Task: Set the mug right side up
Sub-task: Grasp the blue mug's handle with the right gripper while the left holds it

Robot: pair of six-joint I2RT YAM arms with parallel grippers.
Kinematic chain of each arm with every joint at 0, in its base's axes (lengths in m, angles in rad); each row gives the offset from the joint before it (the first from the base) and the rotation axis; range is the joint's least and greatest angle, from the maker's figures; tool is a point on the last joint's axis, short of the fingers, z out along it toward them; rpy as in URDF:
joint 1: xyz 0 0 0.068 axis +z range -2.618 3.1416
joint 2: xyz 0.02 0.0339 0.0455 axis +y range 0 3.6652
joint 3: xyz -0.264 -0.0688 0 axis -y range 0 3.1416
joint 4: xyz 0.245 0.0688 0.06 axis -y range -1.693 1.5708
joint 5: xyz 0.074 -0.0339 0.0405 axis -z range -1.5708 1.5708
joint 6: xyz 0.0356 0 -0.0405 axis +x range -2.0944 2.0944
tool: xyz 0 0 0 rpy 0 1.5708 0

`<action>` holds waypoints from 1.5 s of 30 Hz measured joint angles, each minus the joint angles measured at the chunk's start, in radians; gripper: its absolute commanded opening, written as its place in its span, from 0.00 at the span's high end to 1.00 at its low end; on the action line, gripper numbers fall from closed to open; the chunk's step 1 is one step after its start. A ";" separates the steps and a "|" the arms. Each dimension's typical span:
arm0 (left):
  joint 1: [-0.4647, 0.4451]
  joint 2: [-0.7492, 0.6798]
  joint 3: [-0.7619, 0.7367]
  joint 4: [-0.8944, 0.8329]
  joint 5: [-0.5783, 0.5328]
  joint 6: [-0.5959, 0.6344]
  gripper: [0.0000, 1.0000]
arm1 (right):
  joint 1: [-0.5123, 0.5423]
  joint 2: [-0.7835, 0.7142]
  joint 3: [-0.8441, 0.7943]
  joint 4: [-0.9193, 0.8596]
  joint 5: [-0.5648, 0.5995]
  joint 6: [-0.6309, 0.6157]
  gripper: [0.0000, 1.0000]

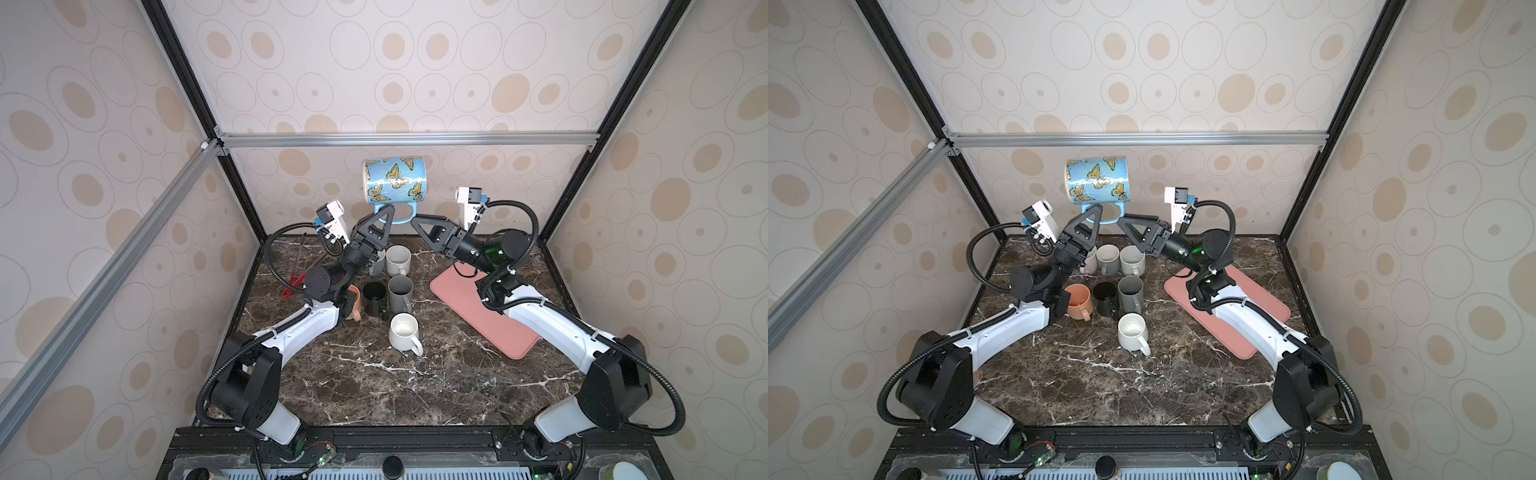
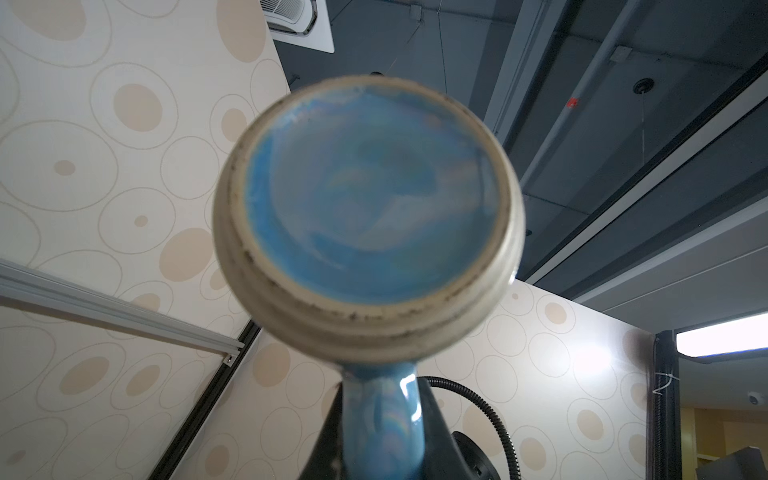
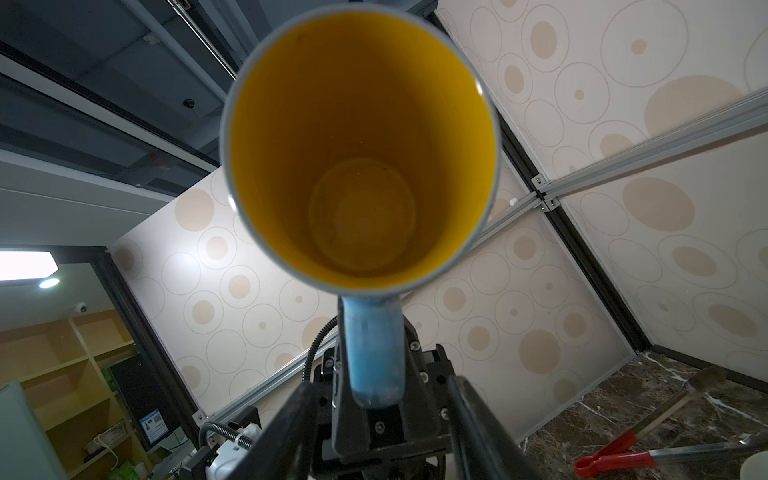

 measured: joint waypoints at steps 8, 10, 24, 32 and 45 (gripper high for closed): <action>0.000 -0.003 -0.022 0.016 0.001 -0.021 1.00 | 0.016 0.067 0.052 0.044 -0.001 0.057 0.46; 0.000 -0.003 -0.023 0.016 0.003 -0.025 1.00 | 0.018 0.078 0.069 0.045 -0.001 0.067 0.48; 0.003 -0.011 -0.032 -0.003 0.022 -0.033 1.00 | 0.043 0.132 0.139 0.074 -0.014 0.103 1.00; 0.005 -0.049 -0.053 -0.065 0.033 -0.015 0.86 | 0.047 0.132 0.139 0.066 -0.016 0.102 1.00; 0.006 -0.112 -0.093 -0.149 0.060 0.059 0.48 | 0.048 0.132 0.114 0.058 -0.008 0.103 1.00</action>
